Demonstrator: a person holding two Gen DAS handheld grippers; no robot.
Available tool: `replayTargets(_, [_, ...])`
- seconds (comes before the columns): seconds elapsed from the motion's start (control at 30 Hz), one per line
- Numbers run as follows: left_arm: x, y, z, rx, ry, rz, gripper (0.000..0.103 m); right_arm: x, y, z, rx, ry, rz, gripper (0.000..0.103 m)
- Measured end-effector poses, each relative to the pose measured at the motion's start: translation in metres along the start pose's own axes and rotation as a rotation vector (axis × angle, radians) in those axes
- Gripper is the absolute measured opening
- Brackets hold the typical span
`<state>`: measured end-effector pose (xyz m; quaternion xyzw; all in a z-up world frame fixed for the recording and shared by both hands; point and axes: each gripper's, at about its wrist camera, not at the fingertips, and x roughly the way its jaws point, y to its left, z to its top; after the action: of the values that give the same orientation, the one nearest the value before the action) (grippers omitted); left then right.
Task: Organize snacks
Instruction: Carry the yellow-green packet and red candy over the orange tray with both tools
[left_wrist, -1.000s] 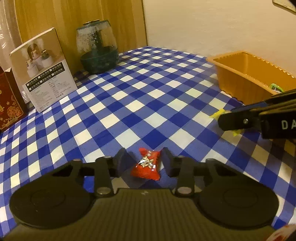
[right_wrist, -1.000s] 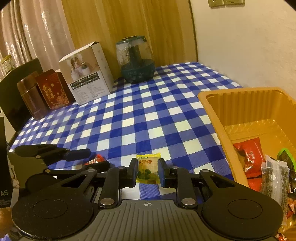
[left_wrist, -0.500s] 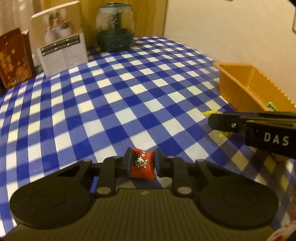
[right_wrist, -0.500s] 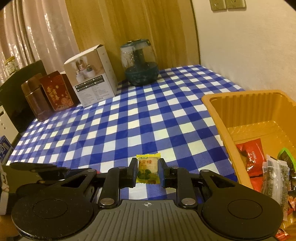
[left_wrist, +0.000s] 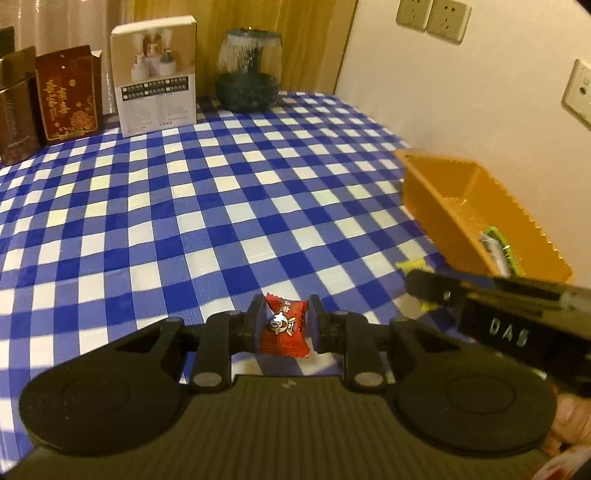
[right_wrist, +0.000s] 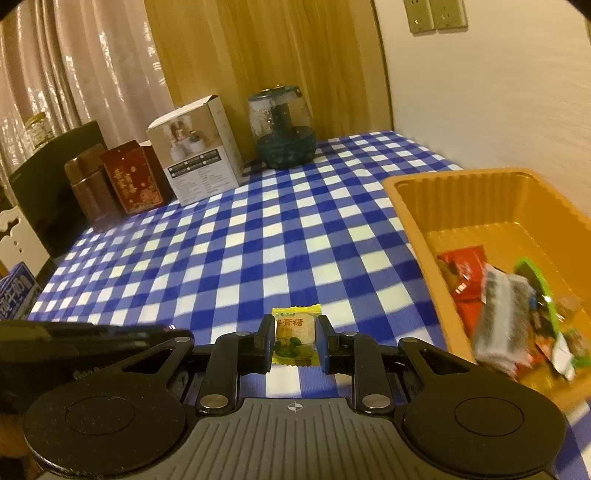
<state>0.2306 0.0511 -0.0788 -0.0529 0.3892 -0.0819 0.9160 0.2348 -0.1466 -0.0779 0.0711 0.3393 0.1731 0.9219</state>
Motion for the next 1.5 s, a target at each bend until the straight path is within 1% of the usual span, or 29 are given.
replayTargets(0.13, [-0.017, -0.014, -0.010, -0.009, -0.017, 0.000, 0.021, -0.020, -0.002, -0.014, 0.008, 0.000, -0.009, 0.024])
replayTargets(0.37, [-0.034, -0.040, -0.025, -0.030, -0.017, -0.011, 0.021, -0.053, -0.010, -0.035, 0.010, -0.006, -0.030, 0.024])
replayTargets(0.47, [-0.041, -0.049, -0.033, -0.040, -0.015, -0.020, 0.021, -0.067, -0.015, -0.045, 0.000, -0.003, -0.053, 0.024])
replayTargets(0.6, [-0.049, -0.061, -0.042, -0.050, -0.010, -0.026, 0.021, -0.086, -0.024, -0.053, 0.024, -0.005, -0.084, 0.024])
replayTargets(0.87, [-0.068, -0.090, -0.049, -0.038, -0.015, -0.051, 0.021, -0.120, -0.034, -0.059, 0.051, -0.013, -0.131, 0.024])
replayTargets(1.13, [-0.074, -0.119, -0.054, -0.018, -0.019, -0.092, 0.021, -0.142, -0.052, -0.054, 0.071, -0.013, -0.173, 0.024])
replayTargets(1.5, [-0.076, -0.158, -0.044, 0.028, -0.027, -0.154, 0.021, -0.164, -0.075, -0.047, 0.102, -0.042, -0.210, 0.024])
